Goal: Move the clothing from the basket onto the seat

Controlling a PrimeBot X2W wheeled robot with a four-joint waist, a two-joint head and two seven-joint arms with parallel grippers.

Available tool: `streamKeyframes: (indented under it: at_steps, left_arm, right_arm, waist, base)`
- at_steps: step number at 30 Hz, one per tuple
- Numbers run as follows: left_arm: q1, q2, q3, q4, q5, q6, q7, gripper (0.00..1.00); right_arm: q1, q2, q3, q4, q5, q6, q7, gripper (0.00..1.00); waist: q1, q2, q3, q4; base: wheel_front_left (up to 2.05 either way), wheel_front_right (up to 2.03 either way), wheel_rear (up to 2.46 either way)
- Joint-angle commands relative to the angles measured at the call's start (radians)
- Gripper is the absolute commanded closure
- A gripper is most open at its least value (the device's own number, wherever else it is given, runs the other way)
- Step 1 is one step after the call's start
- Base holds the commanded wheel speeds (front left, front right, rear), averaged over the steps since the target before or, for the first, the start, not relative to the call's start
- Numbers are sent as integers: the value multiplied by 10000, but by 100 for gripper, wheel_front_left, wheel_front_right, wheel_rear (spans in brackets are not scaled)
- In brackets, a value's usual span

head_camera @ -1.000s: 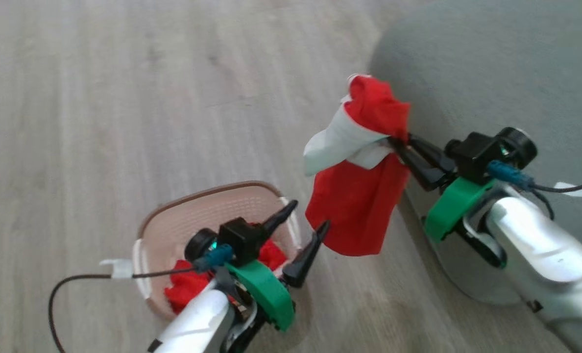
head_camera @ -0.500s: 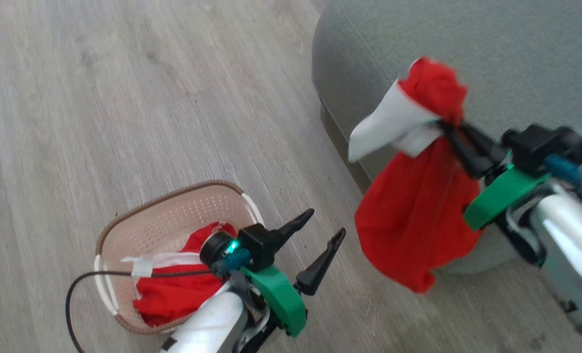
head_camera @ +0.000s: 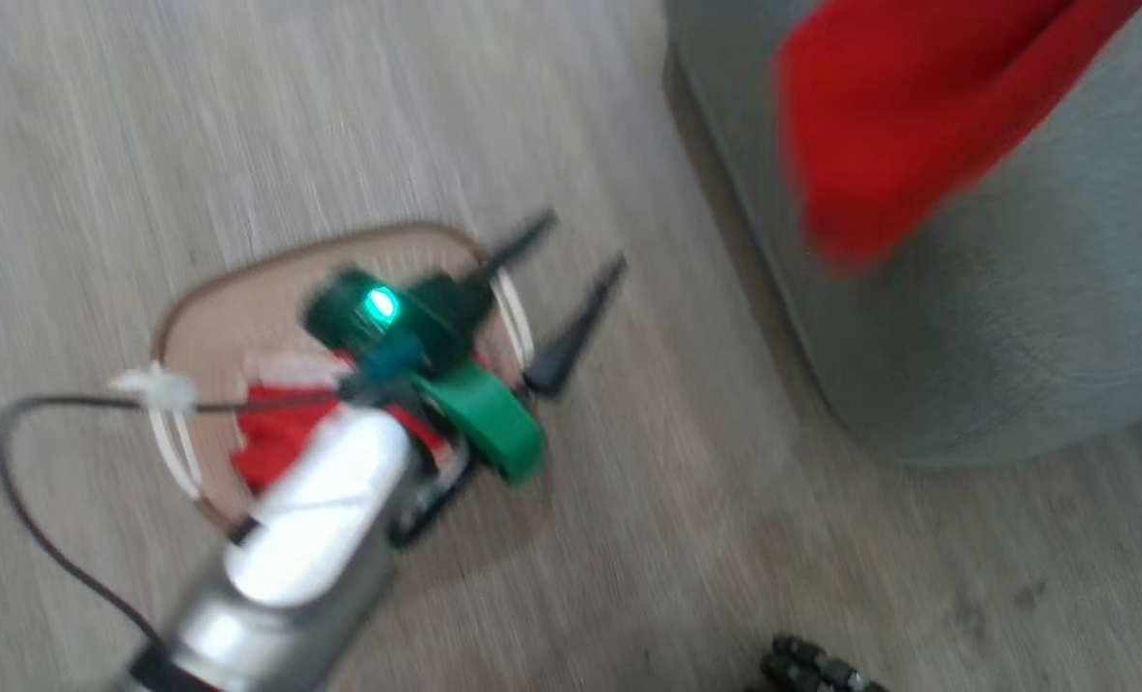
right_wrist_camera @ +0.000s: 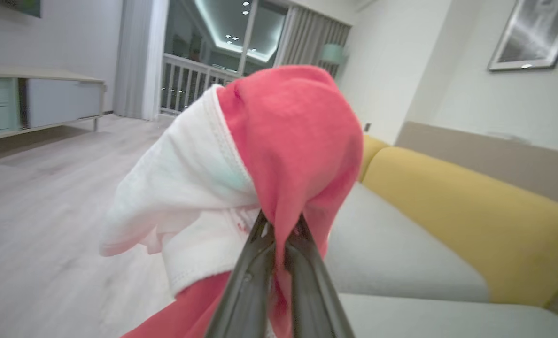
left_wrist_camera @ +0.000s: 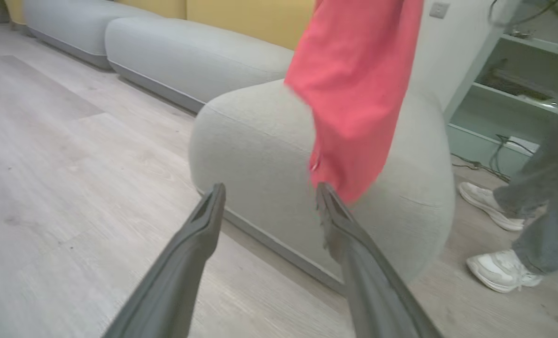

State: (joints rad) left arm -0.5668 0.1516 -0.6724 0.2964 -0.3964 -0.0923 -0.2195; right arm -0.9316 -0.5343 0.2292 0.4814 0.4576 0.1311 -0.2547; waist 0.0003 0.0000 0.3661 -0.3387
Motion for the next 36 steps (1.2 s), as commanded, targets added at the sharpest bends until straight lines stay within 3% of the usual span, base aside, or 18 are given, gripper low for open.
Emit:
streamKeyframes:
  at_steps: [1, 6, 9, 17, 24, 26, 27, 30, 36]
  left_arm:
    - [-468, 362, 521, -531, 142, 160, 29, 0]
    - [-1000, 1020, 1023, -1356, 330, 373, 69, 0]
    - [-1077, 1359, 1407, -1893, 340, 578, 12, 0]
    - [-1198, 1973, 1744, -2780, 570, 855, 125, 0]
    - [-858, 2560, 2156, -3130, 511, 1150, 345, 0]
    - [-719, 2738, 2337, -3204, 412, 1235, 411, 0]
    - [-665, 2804, 2411, -3232, 355, 1265, 449, 0]
    - [-584, 2871, 2482, -3230, 252, 1291, 480, 0]
    - [-209, 2409, 2483, -2604, -318, 1261, 241, 0]
  right_arm:
    - [-1001, -549, -528, 41, -173, -4, 69, 100]
    - [-3910, -1749, -2837, 1242, -1148, -4, 766, 100]
    - [-4939, -1908, -3683, 1800, -1807, -4, 1124, 100]
    - [-4931, -346, -5430, 3626, -2697, -4, 383, 100]
    - [-4516, 736, -6140, 4601, -3274, -4, -43, 100]
    - [-4409, 857, -6242, 4541, -3392, -4, -60, 50]
    - [-4321, 926, -6234, 4482, -3453, -4, -63, 0]
    - [-3951, 1094, -5927, 4534, -3665, -4, -66, 0]
    - [-2696, 1343, -4960, 3680, -3852, -4, -68, 0]
  waist:
    - [-3, 0, 1743, 505]
    - [-3, 0, 3511, 1111]
    - [-3, 0, 4523, 1111]
    - [-3, 0, 6141, 746]
    - [-3, 0, 6239, 265]
    - [-3, 0, 6159, 102]
    - [-3, 0, 6095, 22]
    - [-3, 0, 5719, -180]
    - [-3, 0, 4429, -265]
  base:
    - [0, 0, 0]
    - [0, 0, 0]
    - [0, 0, 0]
    - [0, 0, 0]
    - [0, 0, 0]
    - [0, 0, 0]
    - [0, 0, 0]
    - [0, 0, 0]
    - [0, 0, 0]
